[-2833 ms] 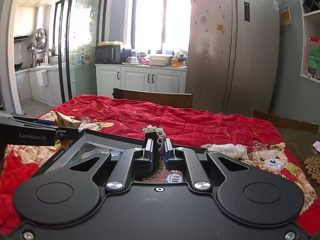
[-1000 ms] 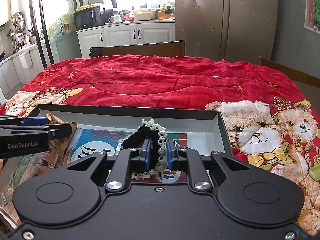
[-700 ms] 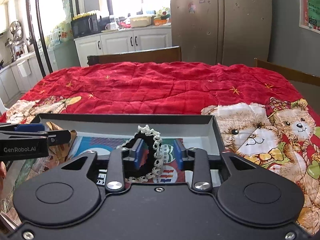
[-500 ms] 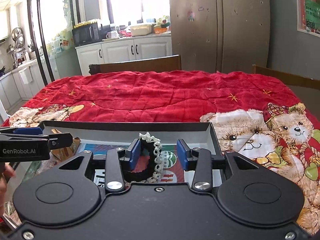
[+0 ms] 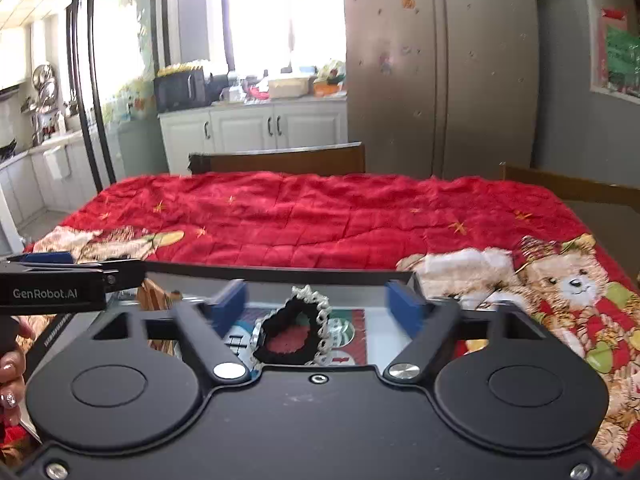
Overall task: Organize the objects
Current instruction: 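Open the left gripper releasing the pyramid while the right gripper releases the scrunchie, then withdraw both grippers from the box back toward the remaining items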
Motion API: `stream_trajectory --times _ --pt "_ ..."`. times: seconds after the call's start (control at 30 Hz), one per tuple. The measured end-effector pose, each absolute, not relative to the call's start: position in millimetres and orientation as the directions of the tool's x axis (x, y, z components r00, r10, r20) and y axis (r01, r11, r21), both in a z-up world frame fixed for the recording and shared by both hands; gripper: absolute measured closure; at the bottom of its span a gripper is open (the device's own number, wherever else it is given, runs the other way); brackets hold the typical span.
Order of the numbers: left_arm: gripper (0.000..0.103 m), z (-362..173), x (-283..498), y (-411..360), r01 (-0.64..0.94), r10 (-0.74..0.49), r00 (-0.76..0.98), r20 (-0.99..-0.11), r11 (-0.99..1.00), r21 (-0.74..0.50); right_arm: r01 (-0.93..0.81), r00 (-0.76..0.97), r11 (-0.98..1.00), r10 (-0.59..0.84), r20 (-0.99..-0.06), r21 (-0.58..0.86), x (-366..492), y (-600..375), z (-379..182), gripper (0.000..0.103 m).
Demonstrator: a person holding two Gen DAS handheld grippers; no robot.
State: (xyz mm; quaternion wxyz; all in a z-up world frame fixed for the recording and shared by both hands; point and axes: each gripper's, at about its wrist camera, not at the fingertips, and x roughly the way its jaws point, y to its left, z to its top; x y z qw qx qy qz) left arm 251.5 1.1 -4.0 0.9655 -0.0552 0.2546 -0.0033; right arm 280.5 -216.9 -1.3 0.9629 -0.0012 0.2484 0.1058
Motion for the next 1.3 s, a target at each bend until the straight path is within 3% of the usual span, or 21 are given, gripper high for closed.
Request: stream_trajectory --times 0.2,0.57,1.3 --pt "0.000 3.8 241.1 8.0 -0.048 -0.011 0.883 -0.468 0.992 -0.114 -0.172 0.888 0.984 0.173 -0.425 0.040 262.0 -221.4 8.6 0.005" --pt "0.000 23.3 206.1 2.8 0.004 -0.030 0.894 -0.447 0.998 -0.059 -0.198 0.852 0.980 0.184 -0.489 0.023 222.0 -226.1 19.3 0.005" --pt "0.000 45.6 120.8 4.2 0.132 -0.147 0.883 -0.445 0.989 -0.065 -0.270 0.874 0.963 0.243 -0.420 -0.005 105.5 -247.4 48.3 0.005"
